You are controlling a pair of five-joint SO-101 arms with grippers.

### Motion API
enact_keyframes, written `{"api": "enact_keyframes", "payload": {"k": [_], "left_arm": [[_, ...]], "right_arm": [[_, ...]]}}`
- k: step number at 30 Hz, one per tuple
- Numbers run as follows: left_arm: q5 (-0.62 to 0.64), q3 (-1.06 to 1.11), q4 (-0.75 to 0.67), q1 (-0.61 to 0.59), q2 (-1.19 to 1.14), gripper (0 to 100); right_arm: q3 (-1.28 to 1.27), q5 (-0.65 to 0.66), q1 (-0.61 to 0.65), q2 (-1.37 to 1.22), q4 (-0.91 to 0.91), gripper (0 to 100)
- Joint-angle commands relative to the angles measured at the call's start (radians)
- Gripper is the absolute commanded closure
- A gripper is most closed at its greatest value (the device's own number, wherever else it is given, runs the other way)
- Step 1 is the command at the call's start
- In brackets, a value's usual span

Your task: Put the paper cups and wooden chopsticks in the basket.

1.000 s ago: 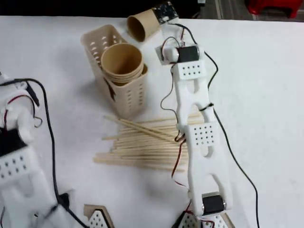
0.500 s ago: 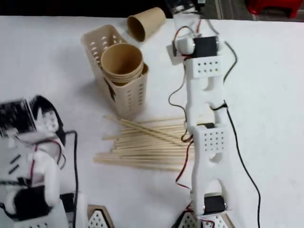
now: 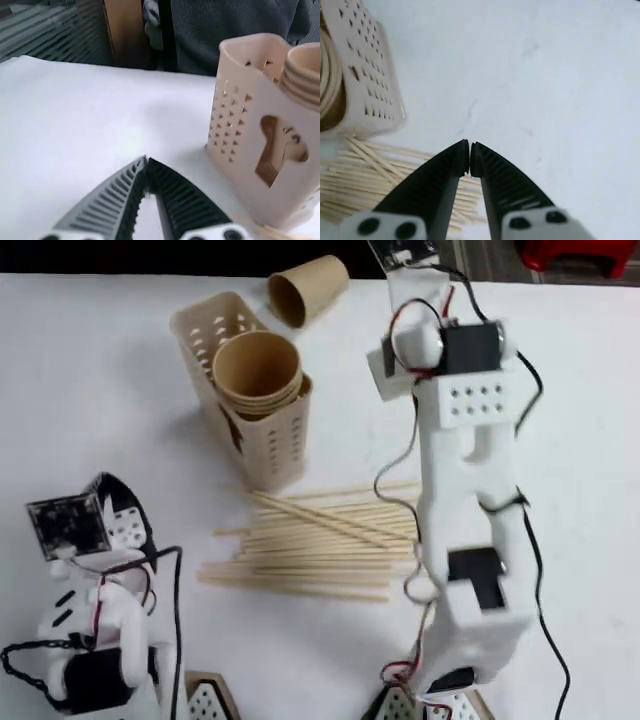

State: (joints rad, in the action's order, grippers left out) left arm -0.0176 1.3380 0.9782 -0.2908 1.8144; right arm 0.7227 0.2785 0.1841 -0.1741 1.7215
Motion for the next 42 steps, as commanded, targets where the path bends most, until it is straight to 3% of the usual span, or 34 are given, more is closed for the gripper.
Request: {"api": "enact_keyframes", "payload": {"k": [1,5,15,22,32,34,38,42], "left_arm": [[-0.103,0.061,-0.003,0.015,0.007,94],[-0.158,0.141,0.000,0.013,0.007,90],[-0.163,0.350,-0.054,0.016,0.007,82],[-0.163,0.354,-0.051,0.016,0.005,82],[-0.160,0.354,-0.058,-0.056,0.007,82],[-0.146,0.354,-0.008,-0.028,0.004,82],[-0.106,0.354,0.298,0.031,0.004,82],[-0.107,0.354,0.299,0.033,0.005,82]], "right_arm": [[-0.176,-0.006,-0.002,0.191,0.001,98.1],[-0.359,-0.002,-0.002,0.358,-0.002,98.1],[-0.786,-0.011,-0.045,0.748,-0.002,98.1],[-0.953,-0.003,-0.194,1.006,-0.002,98.1],[-1.174,-0.003,-0.199,1.257,-0.002,98.1],[-1.203,-0.006,-0.199,1.311,-0.002,98.1],[-1.274,-0.008,-0.203,1.437,-0.002,98.1],[-1.359,-0.011,-0.203,1.566,-0.002,98.1]]}}
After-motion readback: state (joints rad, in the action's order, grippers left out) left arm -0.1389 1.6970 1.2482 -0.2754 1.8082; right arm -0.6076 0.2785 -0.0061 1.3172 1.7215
